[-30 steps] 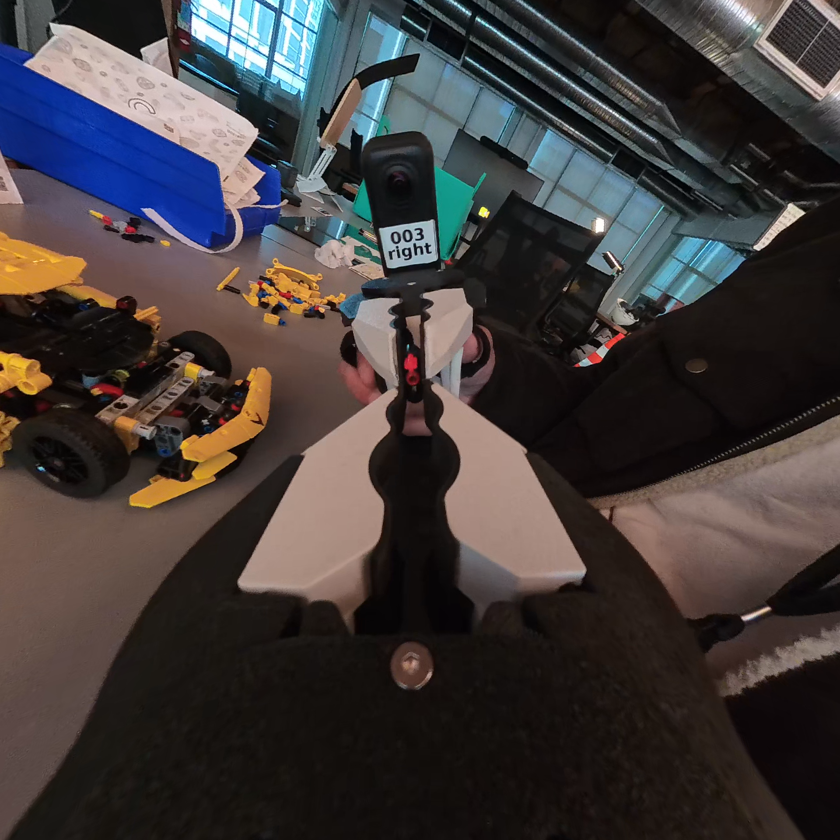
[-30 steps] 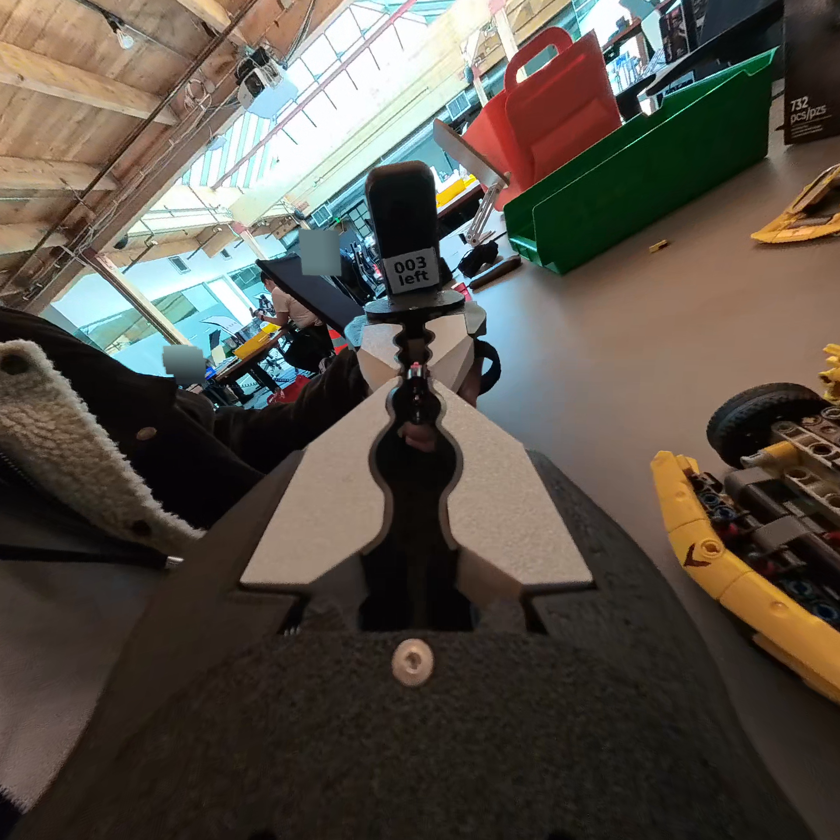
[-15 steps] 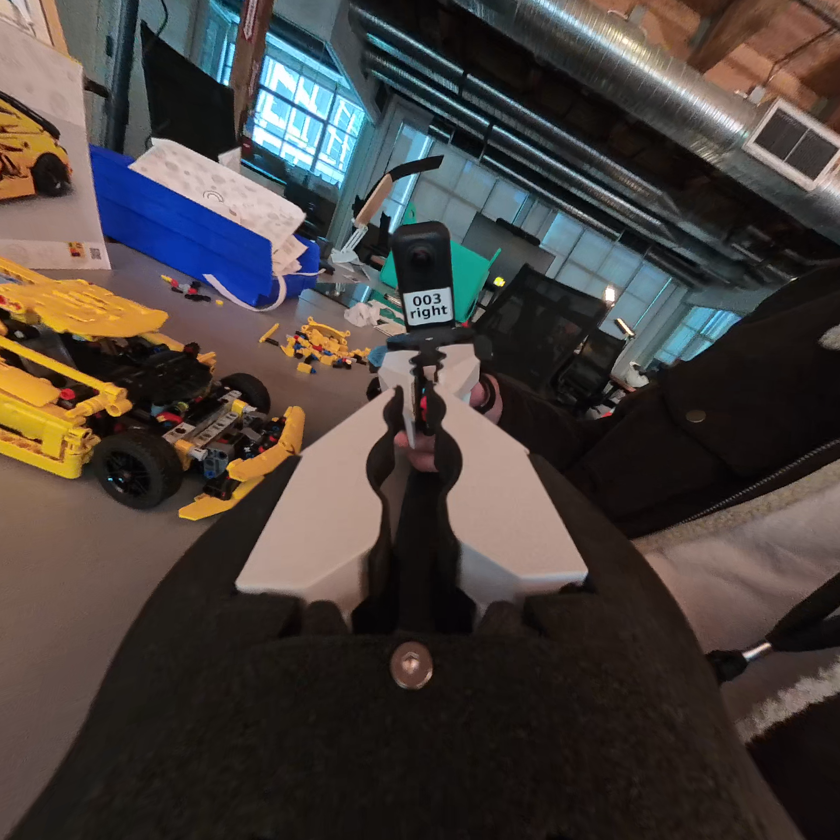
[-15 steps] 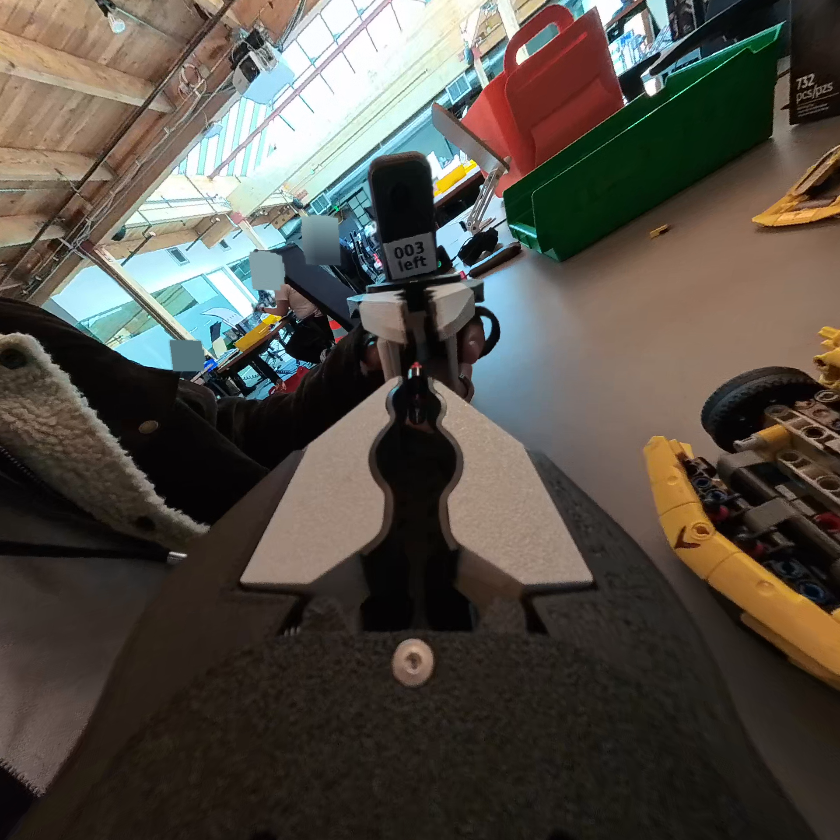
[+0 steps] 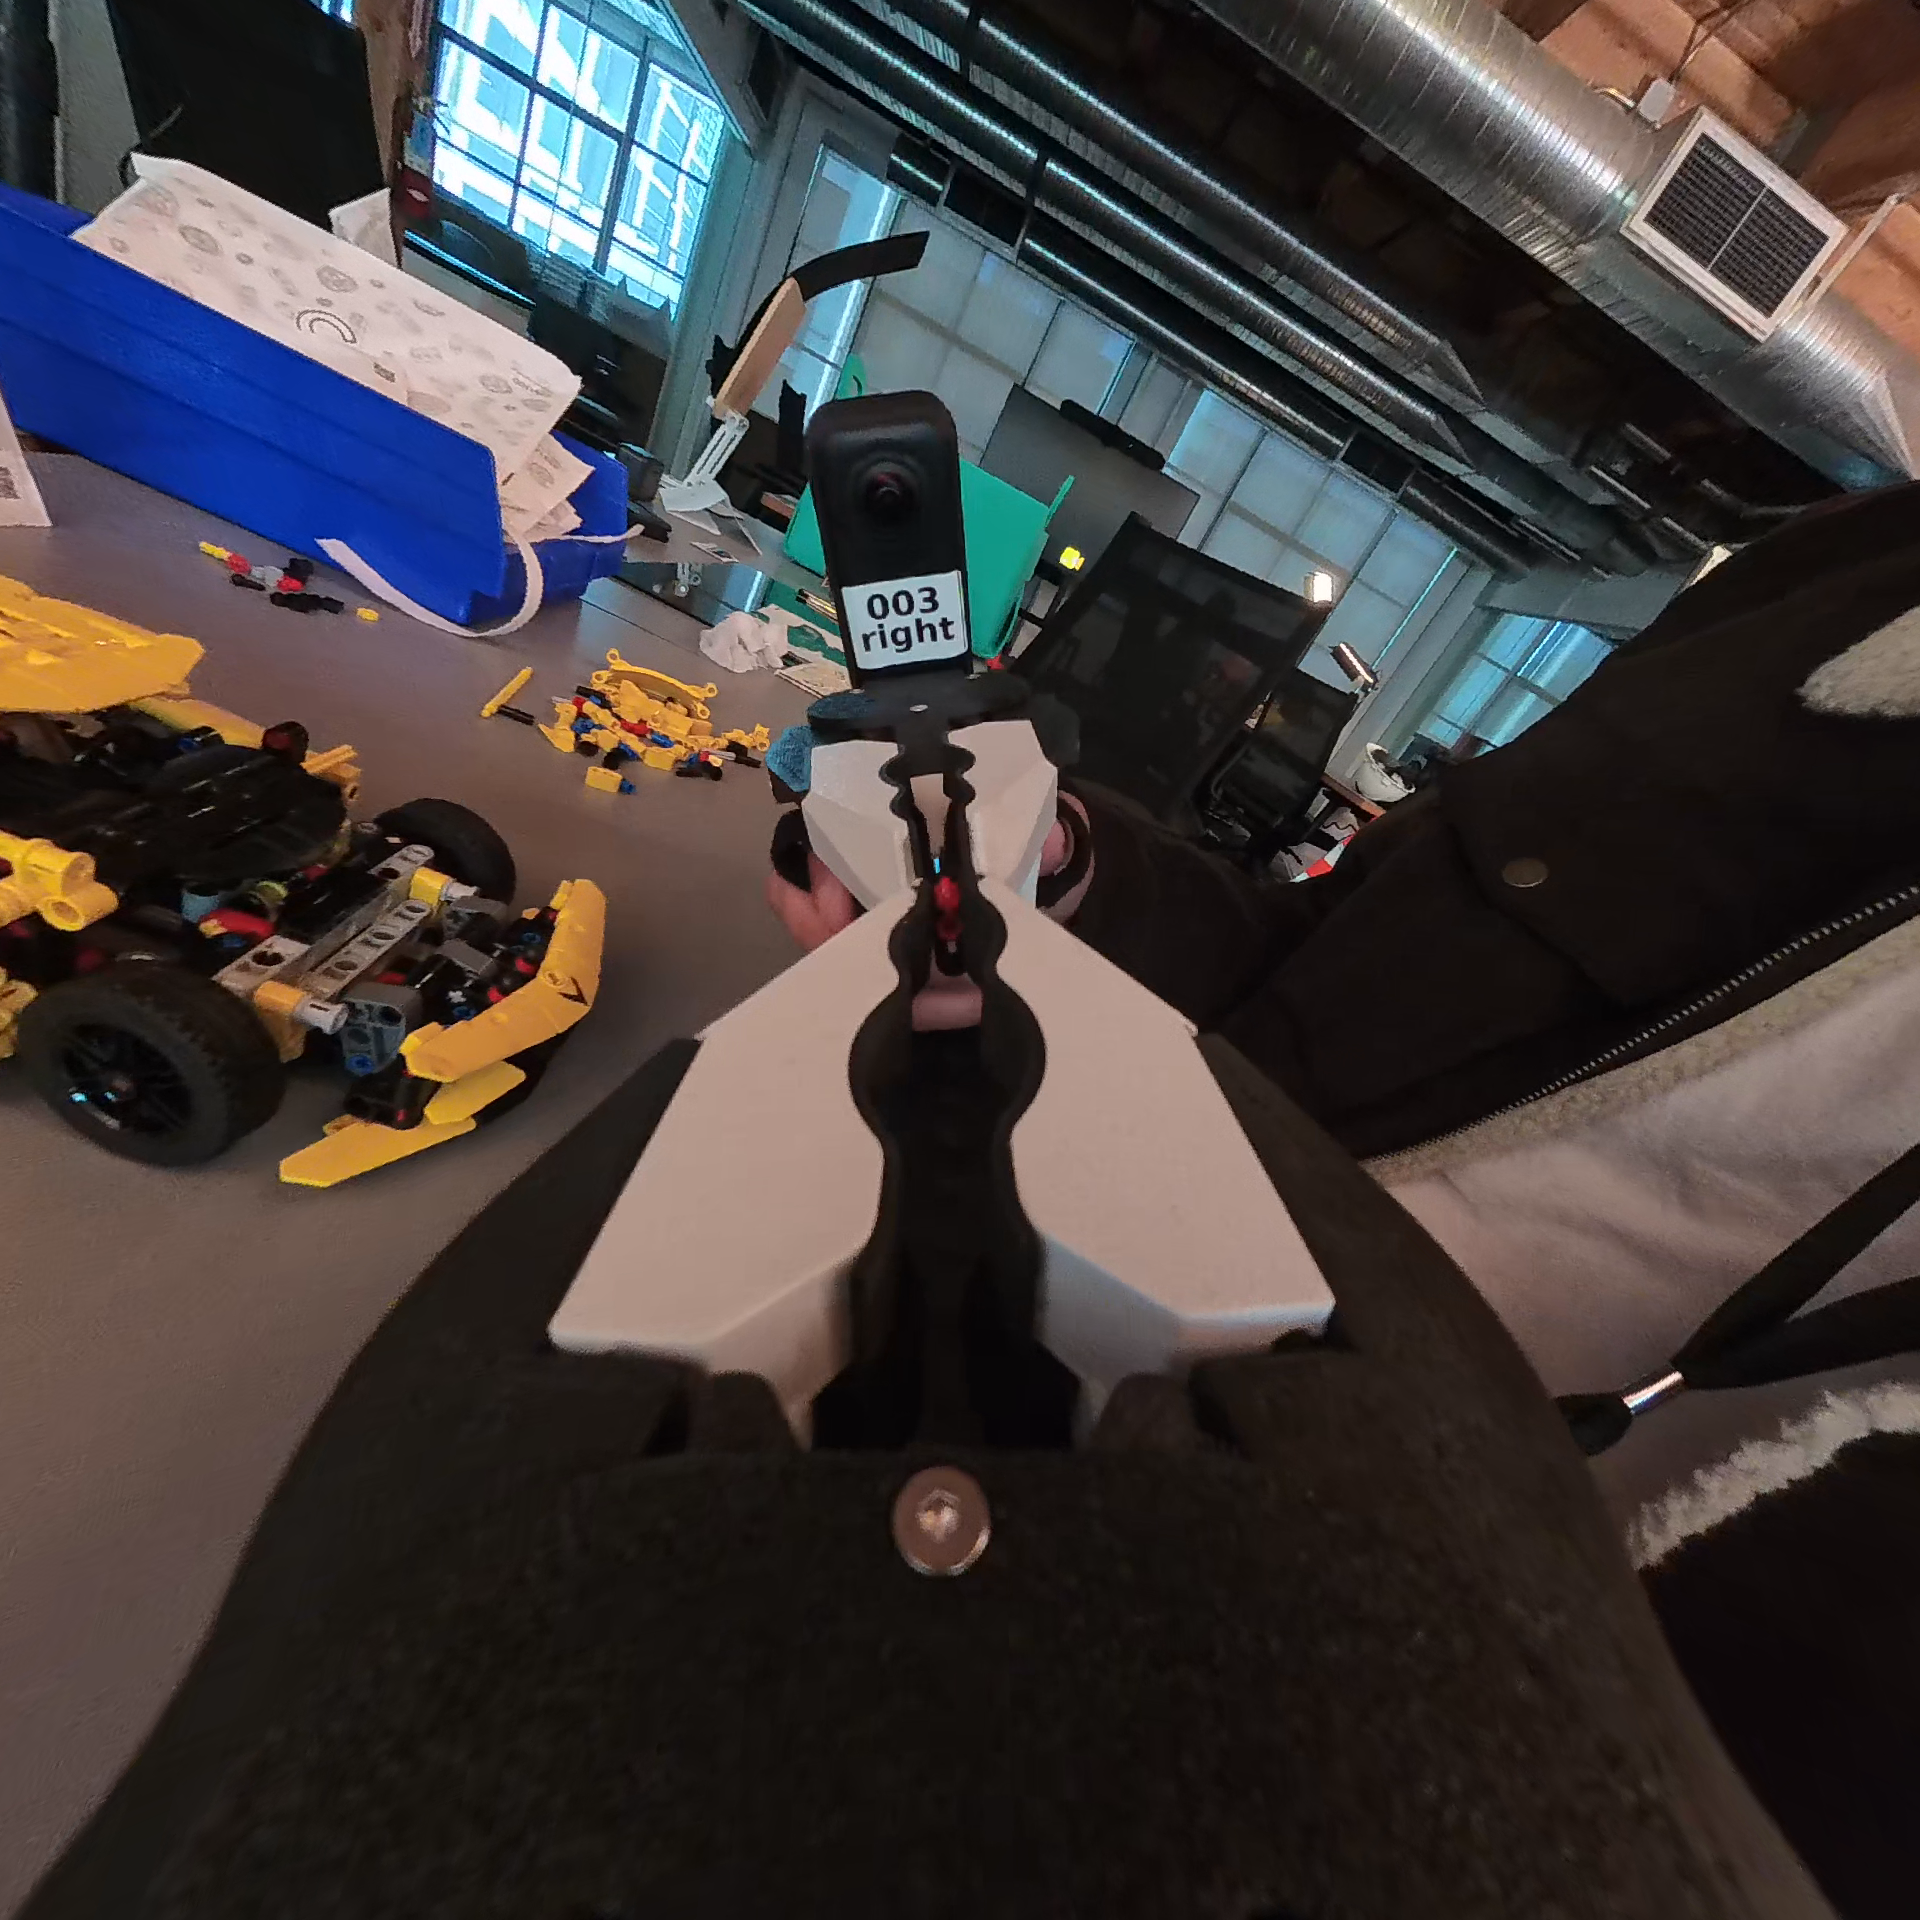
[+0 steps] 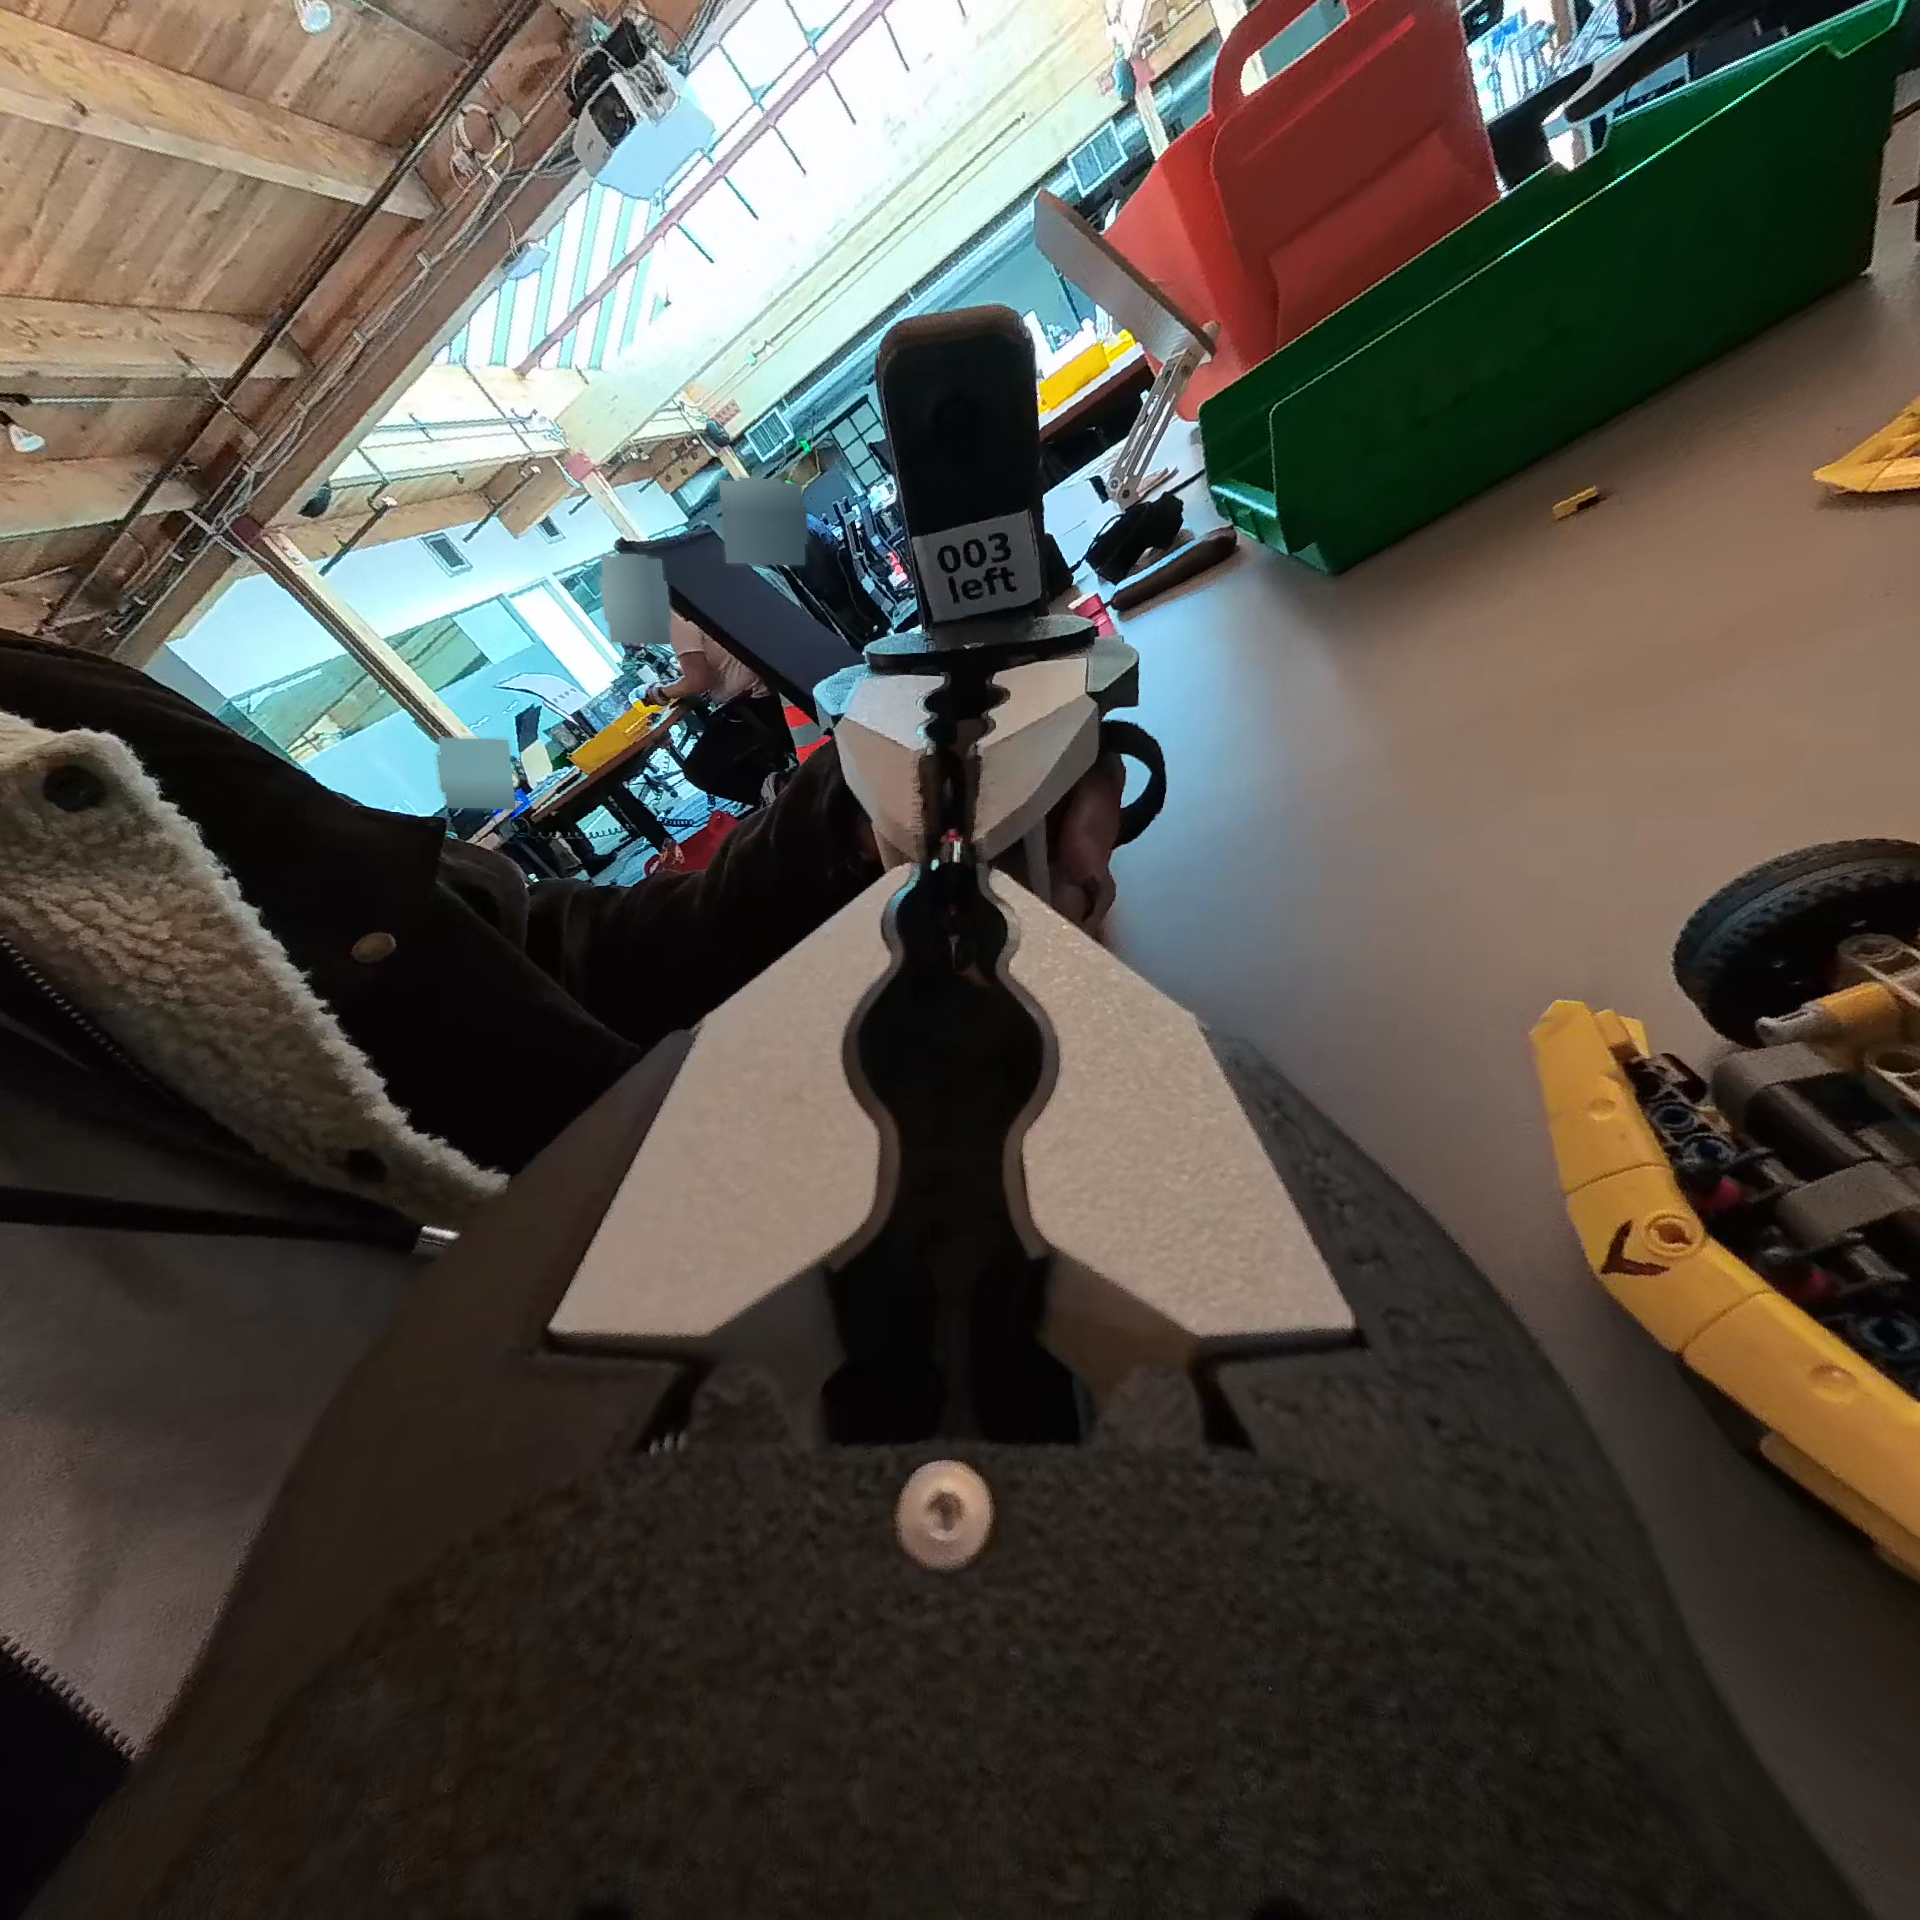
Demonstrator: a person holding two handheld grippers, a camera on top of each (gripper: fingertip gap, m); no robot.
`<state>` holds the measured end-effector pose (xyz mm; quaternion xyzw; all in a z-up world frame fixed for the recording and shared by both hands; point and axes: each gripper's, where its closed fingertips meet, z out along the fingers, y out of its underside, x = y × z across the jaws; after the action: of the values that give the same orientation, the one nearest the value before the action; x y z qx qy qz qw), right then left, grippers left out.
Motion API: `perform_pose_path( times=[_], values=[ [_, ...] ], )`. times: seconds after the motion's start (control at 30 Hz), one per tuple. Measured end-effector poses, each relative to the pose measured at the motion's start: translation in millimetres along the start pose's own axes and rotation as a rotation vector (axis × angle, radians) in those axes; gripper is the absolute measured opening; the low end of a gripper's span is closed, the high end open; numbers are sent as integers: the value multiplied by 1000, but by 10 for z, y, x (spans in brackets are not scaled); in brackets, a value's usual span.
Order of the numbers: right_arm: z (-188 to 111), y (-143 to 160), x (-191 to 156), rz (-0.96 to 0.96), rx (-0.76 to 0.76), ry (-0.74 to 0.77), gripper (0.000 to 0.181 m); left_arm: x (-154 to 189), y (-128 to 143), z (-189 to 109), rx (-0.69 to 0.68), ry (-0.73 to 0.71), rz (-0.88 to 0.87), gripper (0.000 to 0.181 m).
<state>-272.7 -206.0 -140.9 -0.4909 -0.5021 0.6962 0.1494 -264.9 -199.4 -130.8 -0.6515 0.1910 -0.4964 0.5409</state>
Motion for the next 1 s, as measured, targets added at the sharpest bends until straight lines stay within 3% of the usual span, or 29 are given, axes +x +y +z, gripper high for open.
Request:
perform_pose_path(
  times=[0.3,0.5,1.0],
  values=[
    [-8,0,-41,23,-1,-34,6,31,8,10,-1,17,14,4],
    [-10,7,33,71,-2,-15,6,-40,57,-19,-66,-71,130,3],
    [-58,-65,94,93,25,9,6,-91,56,-13,-71,-135,175,3]
  ],
)
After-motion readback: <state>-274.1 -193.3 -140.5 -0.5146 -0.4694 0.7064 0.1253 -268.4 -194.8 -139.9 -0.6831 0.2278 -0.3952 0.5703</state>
